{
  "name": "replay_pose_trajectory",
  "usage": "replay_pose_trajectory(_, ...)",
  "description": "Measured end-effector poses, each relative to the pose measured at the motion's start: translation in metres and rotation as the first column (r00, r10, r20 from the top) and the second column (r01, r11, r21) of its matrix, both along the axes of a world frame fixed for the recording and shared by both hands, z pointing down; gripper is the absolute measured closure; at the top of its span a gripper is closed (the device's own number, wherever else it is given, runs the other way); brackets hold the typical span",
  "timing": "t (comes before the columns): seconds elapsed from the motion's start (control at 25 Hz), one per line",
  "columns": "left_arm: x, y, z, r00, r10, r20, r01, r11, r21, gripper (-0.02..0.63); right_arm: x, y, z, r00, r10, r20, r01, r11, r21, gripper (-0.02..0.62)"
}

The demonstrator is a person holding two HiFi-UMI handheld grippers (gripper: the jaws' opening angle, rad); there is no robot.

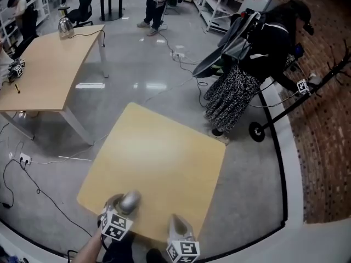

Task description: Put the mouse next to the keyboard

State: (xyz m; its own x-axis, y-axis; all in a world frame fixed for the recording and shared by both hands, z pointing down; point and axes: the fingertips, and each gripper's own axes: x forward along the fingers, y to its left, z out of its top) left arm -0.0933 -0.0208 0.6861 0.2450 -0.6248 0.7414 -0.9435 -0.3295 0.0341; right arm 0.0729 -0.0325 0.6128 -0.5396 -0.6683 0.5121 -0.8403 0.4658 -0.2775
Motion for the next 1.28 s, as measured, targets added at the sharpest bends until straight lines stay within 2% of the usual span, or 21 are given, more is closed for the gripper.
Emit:
replay_pose_trajectory(0.6,0.061,0.001,-0.002,0.992,0.127,-0.013,-0.127,0.992,0.008,0.302,0.060,0.018,-0.002,0.992,0.126,-0.013,-0.126,0.992,0.012,0.581)
replay_pose_trajectory(1.28,0.123,0.000,-0.007,0.968,0.247,-0.029,-0.247,0.969,0.008,0.302,0.115,0.037,-0.006,0.972,0.233,-0.024,-0.233,0.972,0.005,0.581)
